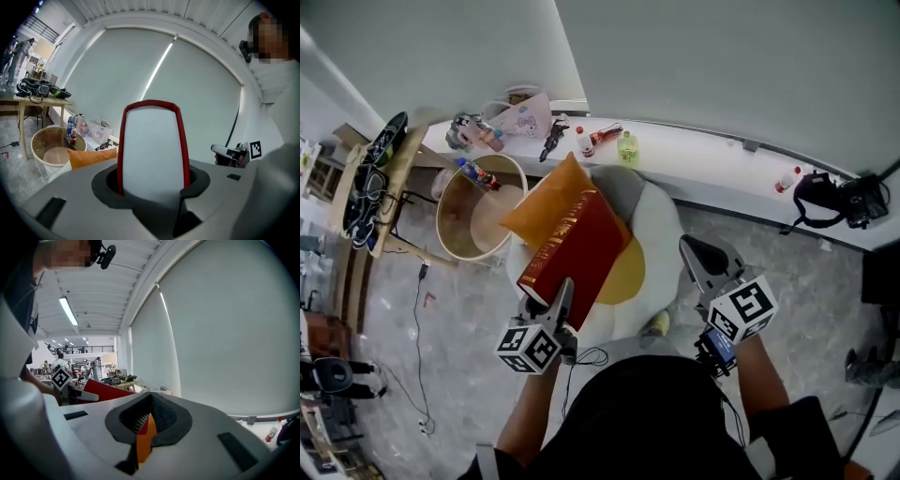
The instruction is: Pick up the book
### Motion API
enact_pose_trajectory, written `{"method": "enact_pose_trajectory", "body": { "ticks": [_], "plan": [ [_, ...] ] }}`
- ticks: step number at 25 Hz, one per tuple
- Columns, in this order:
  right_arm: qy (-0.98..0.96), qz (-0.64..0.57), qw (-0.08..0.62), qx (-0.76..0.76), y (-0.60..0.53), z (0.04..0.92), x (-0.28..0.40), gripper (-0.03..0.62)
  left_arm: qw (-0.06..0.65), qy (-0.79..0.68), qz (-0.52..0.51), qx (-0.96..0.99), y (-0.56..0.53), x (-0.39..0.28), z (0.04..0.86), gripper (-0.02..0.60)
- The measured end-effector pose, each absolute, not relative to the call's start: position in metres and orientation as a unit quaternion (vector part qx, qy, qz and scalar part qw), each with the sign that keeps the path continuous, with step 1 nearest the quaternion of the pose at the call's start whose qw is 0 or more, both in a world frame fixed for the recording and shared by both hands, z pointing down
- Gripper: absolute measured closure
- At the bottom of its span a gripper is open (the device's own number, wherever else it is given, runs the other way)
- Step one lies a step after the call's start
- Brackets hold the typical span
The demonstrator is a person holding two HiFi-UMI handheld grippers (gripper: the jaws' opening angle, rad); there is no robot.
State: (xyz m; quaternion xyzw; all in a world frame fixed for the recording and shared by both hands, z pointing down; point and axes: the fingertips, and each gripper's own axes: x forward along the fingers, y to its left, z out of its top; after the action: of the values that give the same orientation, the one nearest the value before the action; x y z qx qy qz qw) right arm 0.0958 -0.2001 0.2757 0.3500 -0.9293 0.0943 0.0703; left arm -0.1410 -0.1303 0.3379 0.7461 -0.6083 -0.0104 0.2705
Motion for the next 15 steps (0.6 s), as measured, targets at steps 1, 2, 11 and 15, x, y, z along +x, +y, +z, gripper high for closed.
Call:
{"method": "enact_pose_trajectory", "body": {
  "ticks": [1,2,11,15],
  "plan": [
    [-0.929,0.092,0.074,0.351,-0.192,0.274,0.092,0.582,0.269,-0.606,-0.015,0.748,-0.125,-0.144,0.333,0.342],
    [-0.928,0.091,0.077,0.353,-0.184,0.272,0.089,0.582,0.266,-0.604,-0.019,0.751,-0.119,-0.146,0.329,0.342],
    [-0.922,0.066,0.09,0.37,-0.121,0.261,0.068,0.582,0.233,-0.584,-0.043,0.776,-0.064,-0.163,0.293,0.341],
    [-0.919,0.065,0.095,0.377,-0.1,0.259,0.064,0.582,0.227,-0.577,-0.05,0.783,-0.042,-0.163,0.284,0.342]
  ]
}}
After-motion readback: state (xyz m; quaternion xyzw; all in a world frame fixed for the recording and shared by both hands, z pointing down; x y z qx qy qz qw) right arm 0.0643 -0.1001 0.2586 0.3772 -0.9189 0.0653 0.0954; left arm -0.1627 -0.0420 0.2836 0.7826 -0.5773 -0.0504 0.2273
